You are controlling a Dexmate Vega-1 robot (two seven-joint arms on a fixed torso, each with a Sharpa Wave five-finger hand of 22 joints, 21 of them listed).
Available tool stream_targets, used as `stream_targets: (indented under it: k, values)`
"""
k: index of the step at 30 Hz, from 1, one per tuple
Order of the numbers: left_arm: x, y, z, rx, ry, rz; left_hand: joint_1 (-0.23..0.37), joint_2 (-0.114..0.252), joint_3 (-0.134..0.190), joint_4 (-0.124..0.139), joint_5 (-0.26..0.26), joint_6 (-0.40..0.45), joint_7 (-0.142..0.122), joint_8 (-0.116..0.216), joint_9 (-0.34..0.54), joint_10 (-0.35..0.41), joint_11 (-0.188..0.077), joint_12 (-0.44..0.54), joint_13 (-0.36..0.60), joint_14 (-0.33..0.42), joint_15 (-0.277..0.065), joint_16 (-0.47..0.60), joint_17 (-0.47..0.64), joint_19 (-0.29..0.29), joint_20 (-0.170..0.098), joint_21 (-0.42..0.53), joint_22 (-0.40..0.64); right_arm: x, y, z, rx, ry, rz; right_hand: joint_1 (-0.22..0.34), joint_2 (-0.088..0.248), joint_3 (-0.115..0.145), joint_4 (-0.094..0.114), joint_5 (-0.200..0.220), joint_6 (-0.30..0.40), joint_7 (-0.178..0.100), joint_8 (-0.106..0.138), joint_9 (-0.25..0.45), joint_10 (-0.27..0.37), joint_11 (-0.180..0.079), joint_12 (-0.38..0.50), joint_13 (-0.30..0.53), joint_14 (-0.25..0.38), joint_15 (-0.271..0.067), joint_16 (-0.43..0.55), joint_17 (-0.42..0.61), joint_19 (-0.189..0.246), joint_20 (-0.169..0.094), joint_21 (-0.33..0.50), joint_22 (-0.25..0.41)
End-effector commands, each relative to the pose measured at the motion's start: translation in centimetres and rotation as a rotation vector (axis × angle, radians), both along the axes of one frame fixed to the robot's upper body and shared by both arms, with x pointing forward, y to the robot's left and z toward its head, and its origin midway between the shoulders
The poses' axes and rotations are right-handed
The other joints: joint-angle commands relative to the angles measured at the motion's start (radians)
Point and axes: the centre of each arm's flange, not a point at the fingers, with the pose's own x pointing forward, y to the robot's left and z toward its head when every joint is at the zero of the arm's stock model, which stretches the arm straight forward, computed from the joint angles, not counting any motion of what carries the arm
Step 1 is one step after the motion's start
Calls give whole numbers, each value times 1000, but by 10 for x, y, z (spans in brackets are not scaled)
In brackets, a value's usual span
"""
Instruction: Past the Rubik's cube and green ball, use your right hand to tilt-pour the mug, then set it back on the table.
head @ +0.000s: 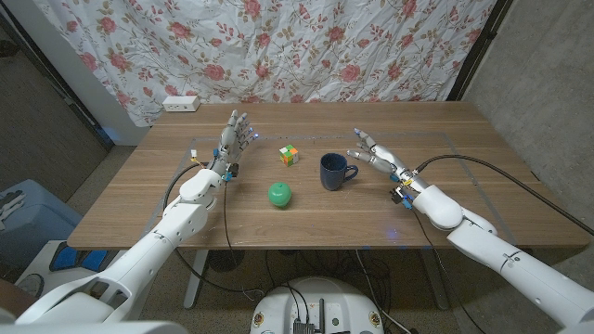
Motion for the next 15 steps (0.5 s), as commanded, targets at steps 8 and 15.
stream_targets:
  k: [8,15]
  values:
    - [0,0,0,0,0,0,-3,118,6,1,4,-2,-7,6,3,-3,-4,4,5,8,-3,5,5,9,-1,6,3,10,14,-11,-93,-45,35,39,-24,-9,-14,15,-200,-13,24,5,-15,-1,23,6,-22,-3,18,0,25,-5,18,2]
    - [0,0,0,0,0,0,-3,119,6,1,4,-2,-7,6,3,-2,-5,4,5,8,-4,5,5,9,0,6,3,16,16,-14,-111,-45,46,58,-27,-11,-16,21,-193,-8,30,6,3,0,30,9,-8,-1,23,0,40,-1,21,2]
